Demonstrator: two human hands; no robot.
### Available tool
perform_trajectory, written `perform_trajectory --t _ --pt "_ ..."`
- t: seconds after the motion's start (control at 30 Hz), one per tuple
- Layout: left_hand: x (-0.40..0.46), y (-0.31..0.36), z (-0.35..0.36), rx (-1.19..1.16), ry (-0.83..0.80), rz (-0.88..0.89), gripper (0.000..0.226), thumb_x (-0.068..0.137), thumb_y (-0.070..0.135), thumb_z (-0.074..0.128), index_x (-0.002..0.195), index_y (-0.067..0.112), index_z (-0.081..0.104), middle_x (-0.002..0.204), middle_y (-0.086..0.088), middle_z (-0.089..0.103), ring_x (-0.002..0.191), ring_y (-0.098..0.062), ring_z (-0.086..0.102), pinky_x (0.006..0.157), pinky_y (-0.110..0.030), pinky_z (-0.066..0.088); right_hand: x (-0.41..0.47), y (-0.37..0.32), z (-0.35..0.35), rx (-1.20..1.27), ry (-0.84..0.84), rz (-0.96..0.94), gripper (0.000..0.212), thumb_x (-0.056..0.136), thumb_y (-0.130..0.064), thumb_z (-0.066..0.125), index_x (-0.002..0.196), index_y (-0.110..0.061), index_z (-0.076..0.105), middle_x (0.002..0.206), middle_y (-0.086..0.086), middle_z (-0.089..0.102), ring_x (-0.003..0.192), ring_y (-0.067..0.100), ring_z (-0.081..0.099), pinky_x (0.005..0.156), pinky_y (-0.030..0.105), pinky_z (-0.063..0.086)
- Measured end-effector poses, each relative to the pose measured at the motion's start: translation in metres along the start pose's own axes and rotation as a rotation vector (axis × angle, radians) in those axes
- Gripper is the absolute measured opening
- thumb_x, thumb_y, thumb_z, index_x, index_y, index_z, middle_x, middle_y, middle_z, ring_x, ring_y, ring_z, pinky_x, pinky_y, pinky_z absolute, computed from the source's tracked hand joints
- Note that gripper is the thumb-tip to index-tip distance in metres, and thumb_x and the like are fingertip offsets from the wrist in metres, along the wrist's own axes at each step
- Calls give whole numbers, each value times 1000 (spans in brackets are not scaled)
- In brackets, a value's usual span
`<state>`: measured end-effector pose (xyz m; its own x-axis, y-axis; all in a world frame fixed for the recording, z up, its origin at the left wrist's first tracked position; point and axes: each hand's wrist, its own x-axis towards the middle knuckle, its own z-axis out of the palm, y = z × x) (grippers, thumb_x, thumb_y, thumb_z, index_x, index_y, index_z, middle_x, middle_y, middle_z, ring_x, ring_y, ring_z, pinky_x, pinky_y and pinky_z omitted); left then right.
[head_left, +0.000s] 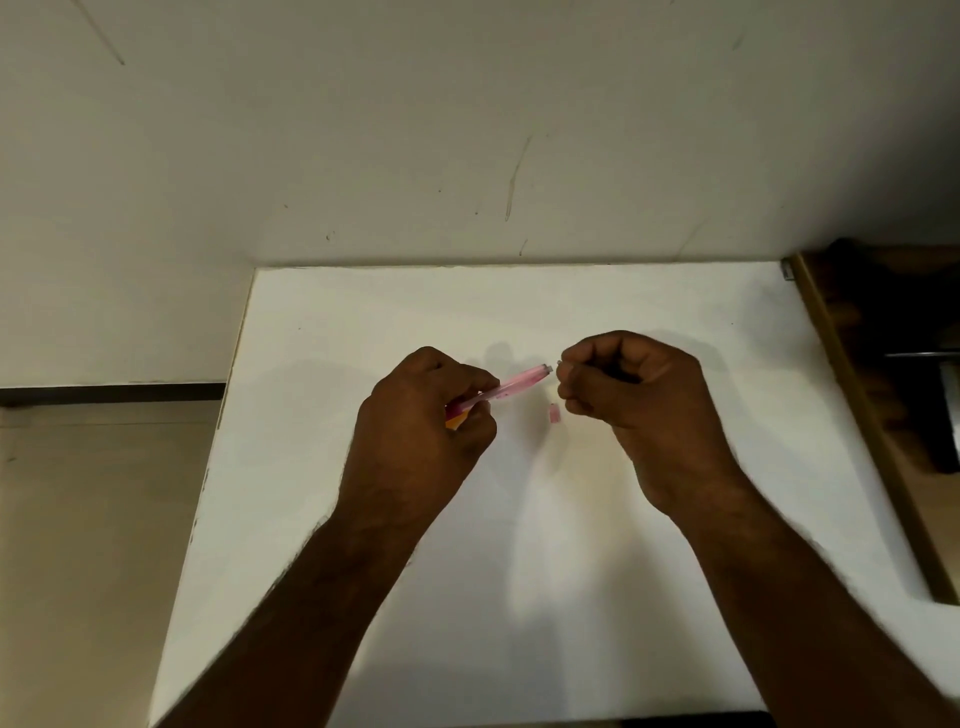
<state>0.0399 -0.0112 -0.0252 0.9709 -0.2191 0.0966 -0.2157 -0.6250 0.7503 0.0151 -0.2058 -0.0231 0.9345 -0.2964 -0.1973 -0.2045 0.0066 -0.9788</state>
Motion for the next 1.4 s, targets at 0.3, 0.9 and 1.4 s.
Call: perform_trajectory --t 0.3,0.9,1.4 --pt "0 -2 2 13 -12 8 25 78 10 71 99 22 79 90 5 67 79 -15 65 75 -40 56 1 -1 -2 -236 25 -148 23 81 -1 79 90 -18 67 85 4 76 80 23 73 75 33 58" --pt "0 -4 -2 33 -44 13 26 80 10 72 103 22 79 93 3 67 84 -18 66 78 -41 57 -1 -1 -1 -383 -1 -299 31 80 -2 78 88 -25 58 81 -6 73 70 9 71 63 16 55" --pt "-1 -9 -3 111 -95 74 26 85 12 72 108 23 78 98 2 66 88 -19 66 79 -34 53 -6 -2 -7 -641 -105 -454 26 85 -8 78 91 -25 59 79 -11 75 80 9 70 76 29 58"
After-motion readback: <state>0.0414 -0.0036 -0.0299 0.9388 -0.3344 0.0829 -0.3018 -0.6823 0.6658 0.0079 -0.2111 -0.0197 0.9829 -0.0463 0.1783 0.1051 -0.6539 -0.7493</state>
